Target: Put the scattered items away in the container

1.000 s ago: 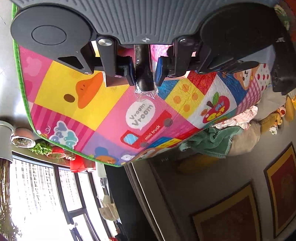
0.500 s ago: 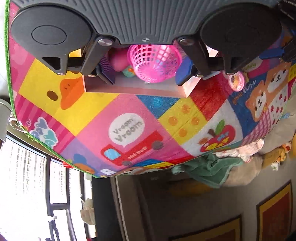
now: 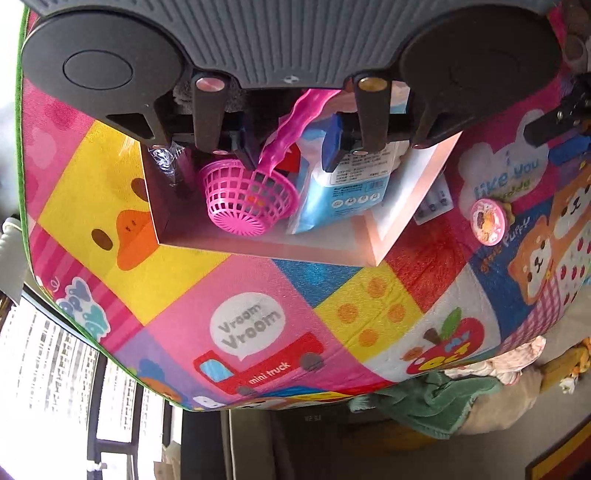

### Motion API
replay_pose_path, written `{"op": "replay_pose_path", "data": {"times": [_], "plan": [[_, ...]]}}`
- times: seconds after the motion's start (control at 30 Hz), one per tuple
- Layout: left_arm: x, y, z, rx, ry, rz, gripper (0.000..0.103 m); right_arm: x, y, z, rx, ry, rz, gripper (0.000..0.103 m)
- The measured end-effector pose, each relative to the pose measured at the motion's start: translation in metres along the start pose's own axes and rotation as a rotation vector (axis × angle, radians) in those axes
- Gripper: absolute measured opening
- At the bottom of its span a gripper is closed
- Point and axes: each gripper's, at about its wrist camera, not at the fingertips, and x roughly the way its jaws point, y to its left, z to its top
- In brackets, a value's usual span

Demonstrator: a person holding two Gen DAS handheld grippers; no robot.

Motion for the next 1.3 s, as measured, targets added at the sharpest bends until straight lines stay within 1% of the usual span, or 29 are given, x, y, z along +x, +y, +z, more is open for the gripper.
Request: {"op": "replay_pose_path", "data": {"times": [0.07,0.13,0.17,0.2,0.23,0.27,0.3,0.37,0.43,0.47,0.5,0.57,0.63,0.7,0.77,0.83,0.87,0.9,0.97,1.03,1.07,1.13,1.2,1.3], "plan": [[0.0,0.006,0.001,-0.02,0.003,0.019,0.103,-0.007,0.014,0.002,-0.058,0.016,-0.014,0.037],[0.001,0.007,0.001,-0.012,0.016,0.043,0.103,-0.017,0.028,0.008,-0.107,-0.005,-0.026,0.04],[0.002,0.006,0.001,-0.004,0.027,0.051,0.103,-0.023,0.036,0.013,-0.124,-0.027,-0.021,0.049],[0.003,0.005,0.0,0.006,0.041,0.052,0.103,-0.028,0.043,0.02,-0.131,-0.048,-0.008,0.061],[0.005,0.005,-0.002,0.014,0.056,0.049,0.103,-0.03,0.051,0.029,-0.13,-0.066,0.015,0.069],[0.007,0.005,-0.002,0.014,0.074,0.044,0.103,-0.03,0.058,0.038,-0.117,-0.076,0.048,0.087],[0.009,0.006,-0.003,0.003,0.09,0.038,0.103,-0.026,0.066,0.048,-0.092,-0.072,0.091,0.096],[0.012,0.01,-0.003,-0.025,0.108,0.051,0.103,-0.008,0.083,0.068,-0.048,-0.03,0.164,0.096],[0.013,0.011,-0.003,-0.032,0.113,0.049,0.103,0.022,0.104,0.084,-0.027,0.042,0.19,0.082],[0.012,0.011,-0.004,-0.027,0.114,0.049,0.103,0.038,0.115,0.089,-0.034,0.085,0.189,0.062],[0.013,0.01,-0.004,-0.026,0.117,0.047,0.103,0.055,0.126,0.092,-0.049,0.126,0.176,0.049],[0.014,0.011,-0.004,-0.032,0.116,0.042,0.103,0.084,0.142,0.092,-0.078,0.179,0.116,0.049],[0.015,0.012,-0.004,-0.036,0.115,0.039,0.103,0.107,0.154,0.086,-0.106,0.202,0.043,0.05],[0.015,0.01,-0.004,-0.029,0.115,0.044,0.103,0.124,0.159,0.082,-0.109,0.216,-0.006,0.051],[0.014,0.011,-0.004,-0.033,0.116,0.04,0.103,0.134,0.162,0.079,-0.123,0.216,-0.046,0.05],[0.012,0.015,-0.003,-0.057,0.107,0.03,0.103,0.139,0.167,0.078,-0.144,0.218,-0.06,0.048],[0.01,0.019,-0.001,-0.08,0.094,0.042,0.103,0.139,0.17,0.077,-0.156,0.225,-0.056,0.038],[0.005,0.023,0.002,-0.1,0.066,0.075,0.103,0.139,0.173,0.077,-0.166,0.238,-0.05,0.033],[-0.01,0.035,0.011,-0.141,-0.014,0.144,0.103,0.139,0.175,0.075,-0.147,0.271,-0.053,0.033],[-0.028,0.048,0.019,-0.188,-0.066,0.162,0.103,0.134,0.173,0.072,-0.118,0.286,-0.045,0.033],[-0.035,0.054,0.022,-0.202,-0.069,0.162,0.103,0.131,0.17,0.07,-0.093,0.297,-0.033,0.033],[-0.043,0.064,0.022,-0.188,-0.039,0.156,0.103,0.121,0.162,0.065,-0.02,0.333,0.007,0.033],[-0.05,0.072,0.017,-0.149,-0.003,0.179,0.103,0.104,0.159,0.052,0.029,0.369,0.084,0.033],[-0.059,0.082,0.007,-0.142,0.042,0.203,0.103,0.069,0.167,0.02,-0.012,0.382,0.184,0.033]]}}
